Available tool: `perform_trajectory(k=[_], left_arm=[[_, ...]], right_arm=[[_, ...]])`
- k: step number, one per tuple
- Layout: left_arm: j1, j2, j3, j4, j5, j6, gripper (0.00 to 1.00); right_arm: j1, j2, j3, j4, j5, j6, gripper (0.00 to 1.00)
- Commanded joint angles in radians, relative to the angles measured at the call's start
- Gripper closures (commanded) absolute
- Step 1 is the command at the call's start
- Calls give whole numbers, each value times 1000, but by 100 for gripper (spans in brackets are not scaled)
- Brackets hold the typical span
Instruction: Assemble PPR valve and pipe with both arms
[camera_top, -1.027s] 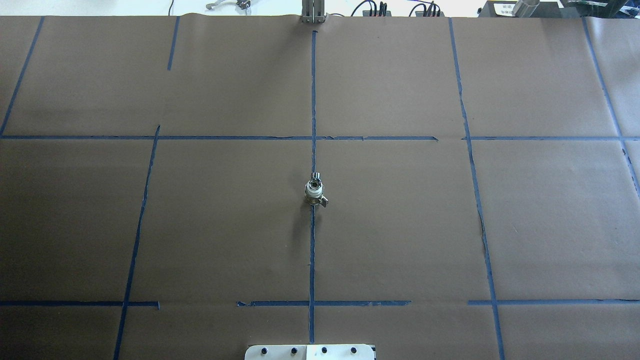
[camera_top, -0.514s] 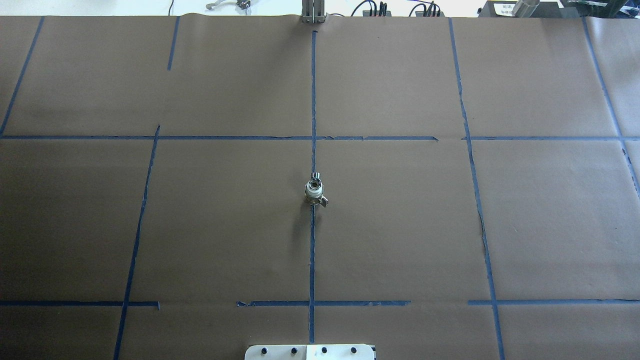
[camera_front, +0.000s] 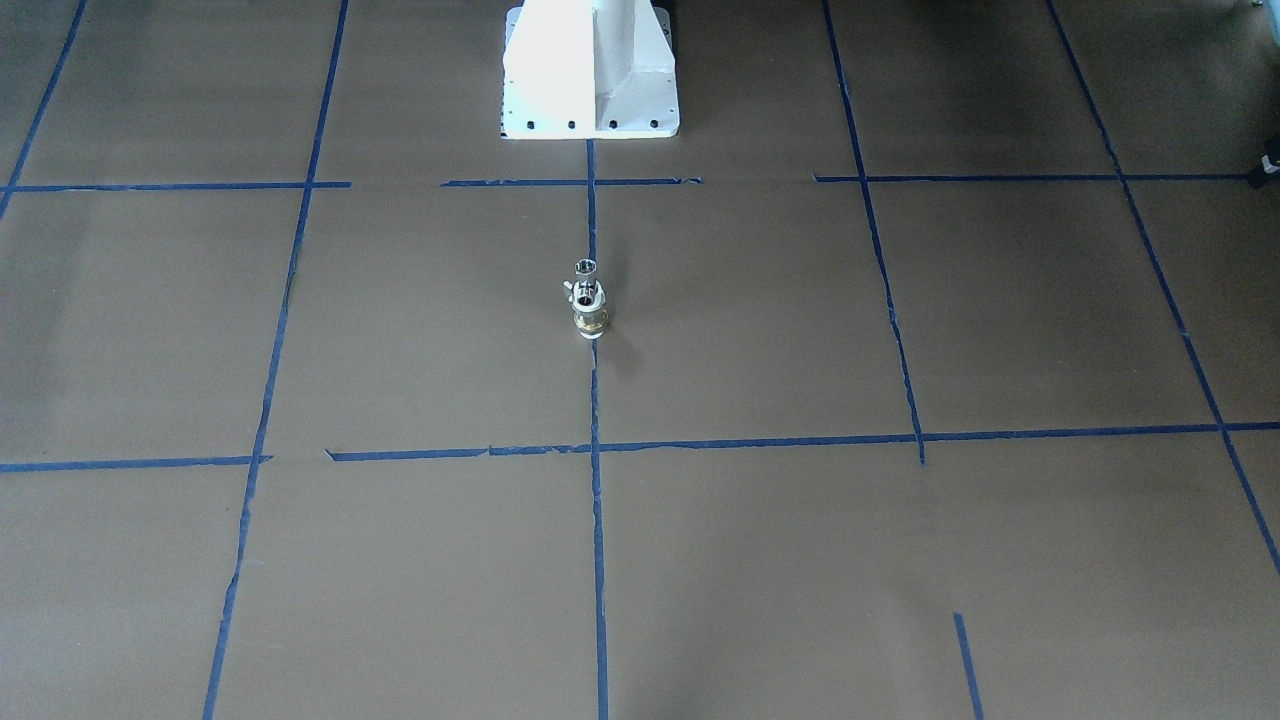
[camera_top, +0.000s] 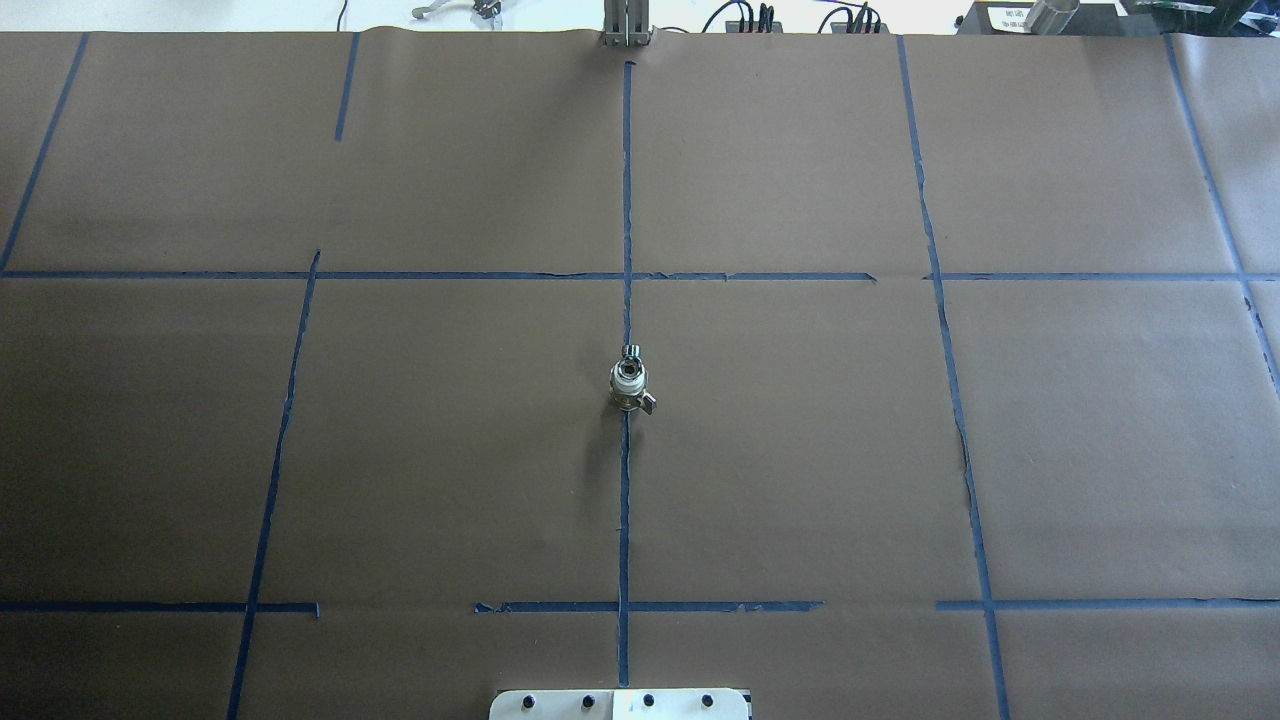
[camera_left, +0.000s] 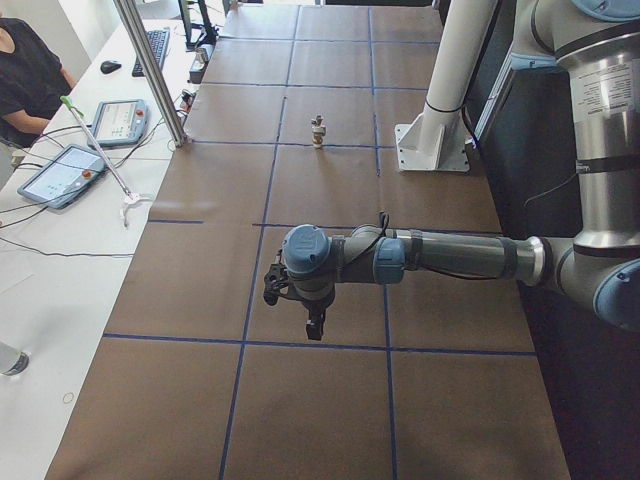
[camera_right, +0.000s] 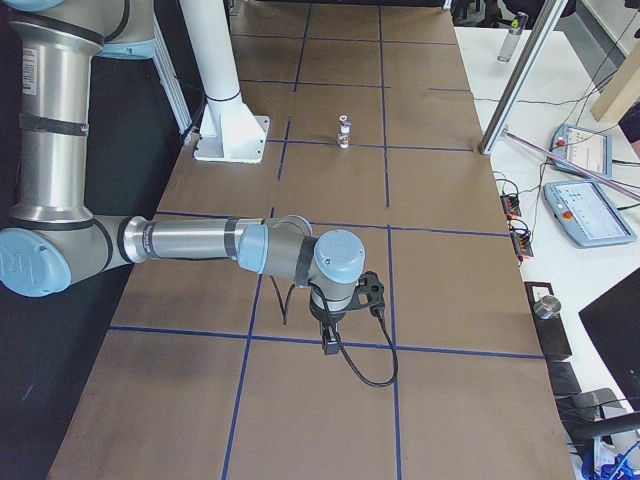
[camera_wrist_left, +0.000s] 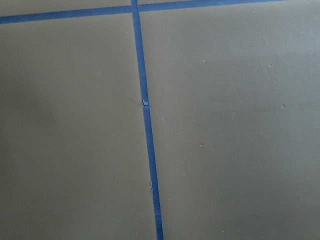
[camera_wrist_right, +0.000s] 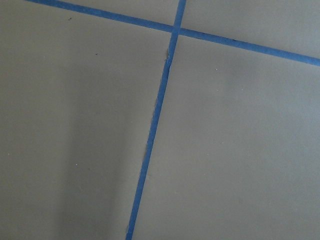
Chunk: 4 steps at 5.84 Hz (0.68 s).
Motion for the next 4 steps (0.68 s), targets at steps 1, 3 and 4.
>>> perform_trajectory(k=[1, 3, 4], left_arm=[[0, -32, 53, -1, 3, 2, 0], [2, -63, 50, 8, 4, 6, 0], [0, -80, 57, 10, 4, 6, 0]], right_arm=[[0, -2, 1, 0, 18, 0, 0], [0, -30, 18, 2, 13, -1, 0], [0, -36, 32, 2, 9, -1, 0]])
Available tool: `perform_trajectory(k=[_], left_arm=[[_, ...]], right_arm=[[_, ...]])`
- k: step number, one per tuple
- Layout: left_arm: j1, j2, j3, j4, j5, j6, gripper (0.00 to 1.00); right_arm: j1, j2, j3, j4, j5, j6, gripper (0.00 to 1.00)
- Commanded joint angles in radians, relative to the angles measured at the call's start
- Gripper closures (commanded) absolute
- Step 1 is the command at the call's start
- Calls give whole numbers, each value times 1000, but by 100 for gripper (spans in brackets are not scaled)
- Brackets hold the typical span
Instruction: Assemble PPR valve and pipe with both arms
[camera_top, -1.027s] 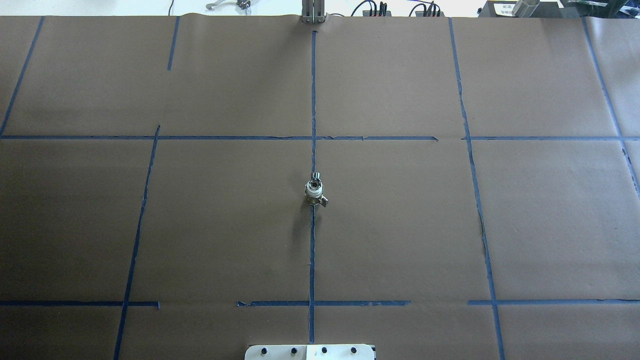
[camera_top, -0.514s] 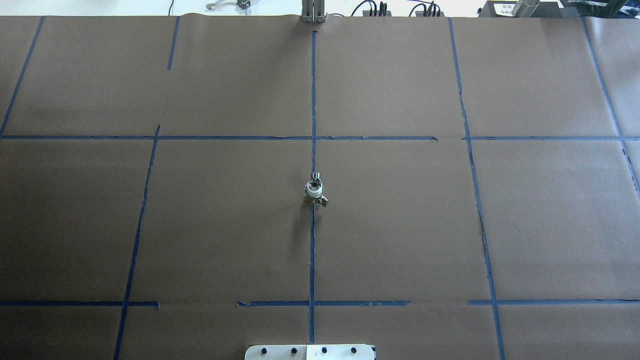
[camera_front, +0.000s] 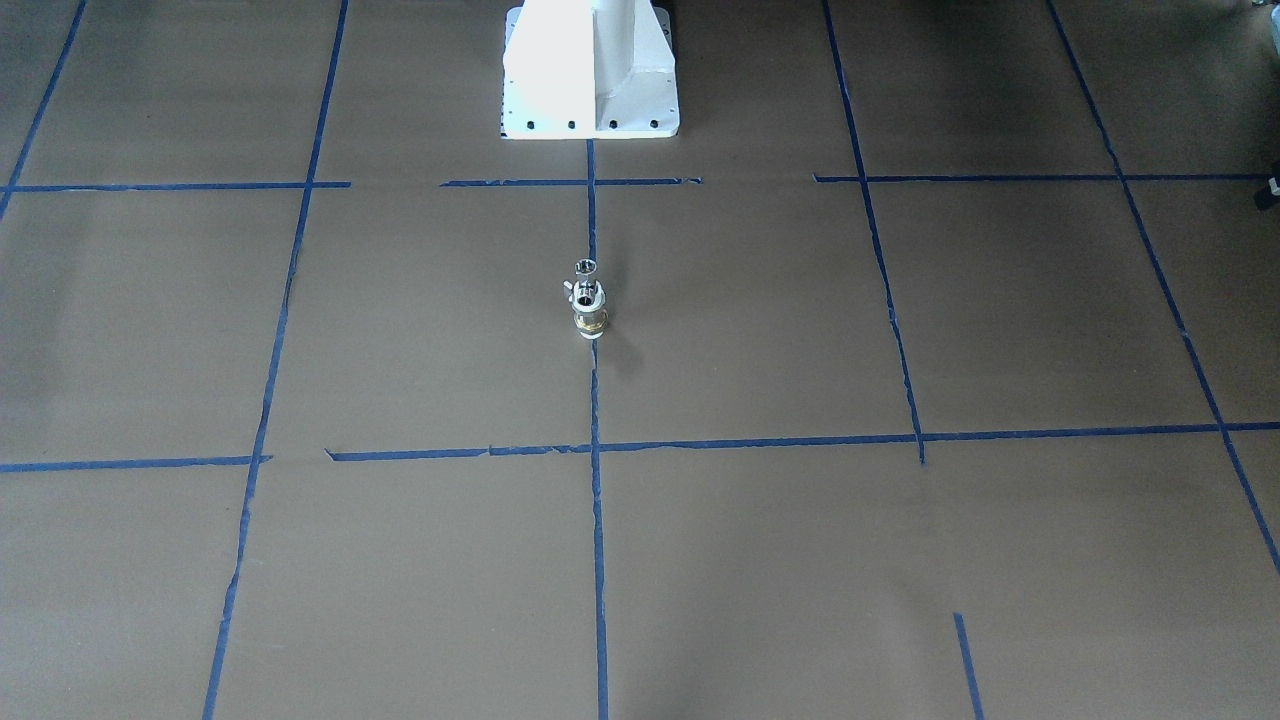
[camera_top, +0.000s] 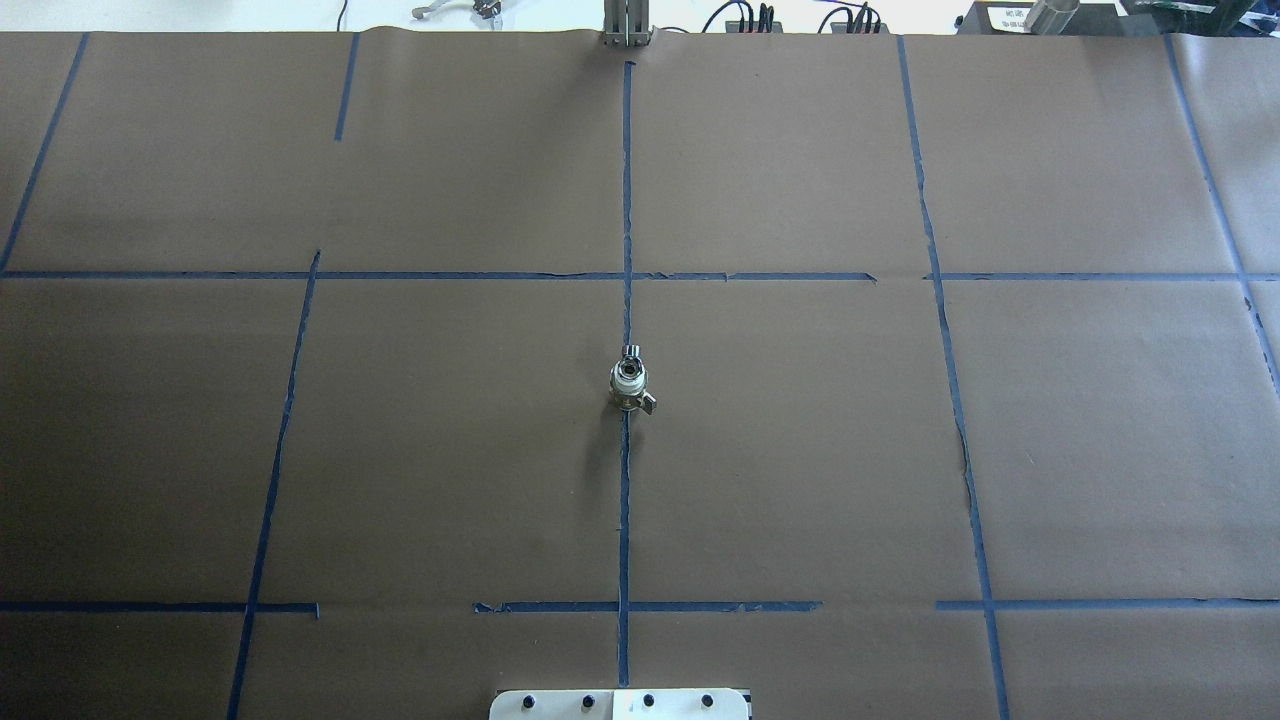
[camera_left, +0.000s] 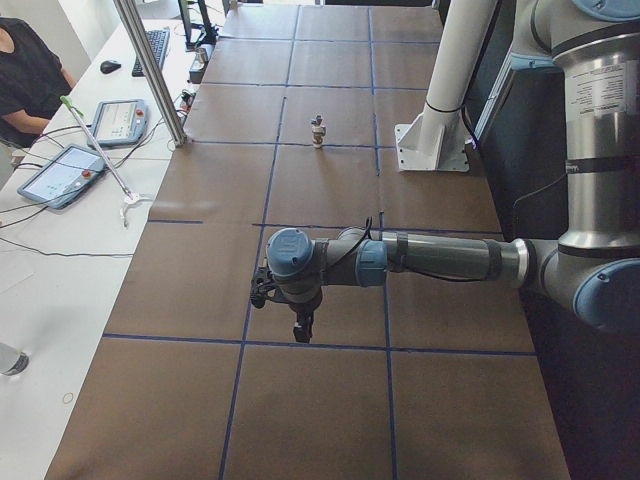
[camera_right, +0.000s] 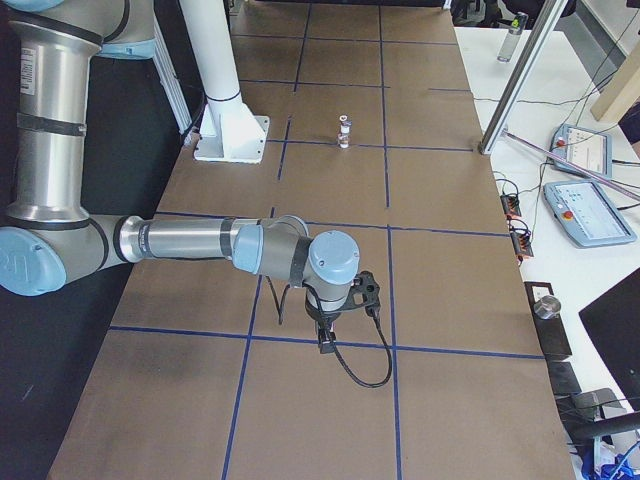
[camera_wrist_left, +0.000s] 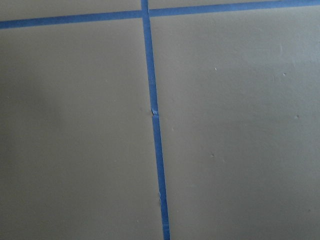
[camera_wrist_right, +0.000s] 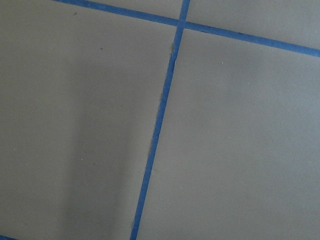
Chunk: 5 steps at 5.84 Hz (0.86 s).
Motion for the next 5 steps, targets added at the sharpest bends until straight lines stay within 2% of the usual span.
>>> perform_trajectory(k=[1, 2, 4, 5], left_arm=[[-1, -34, 12, -1, 31, 0, 0], [-1, -58, 16, 3, 92, -1, 0], [-6, -45, 10, 30, 83, 0, 0], [-6, -48, 6, 44, 83, 2, 0]], right_arm=[[0, -32, 18, 0, -2, -5, 0], [0, -37, 19, 2, -2, -5, 0], [0, -38, 19, 23, -14, -7, 0], [0, -47, 19, 70, -25, -2, 0]])
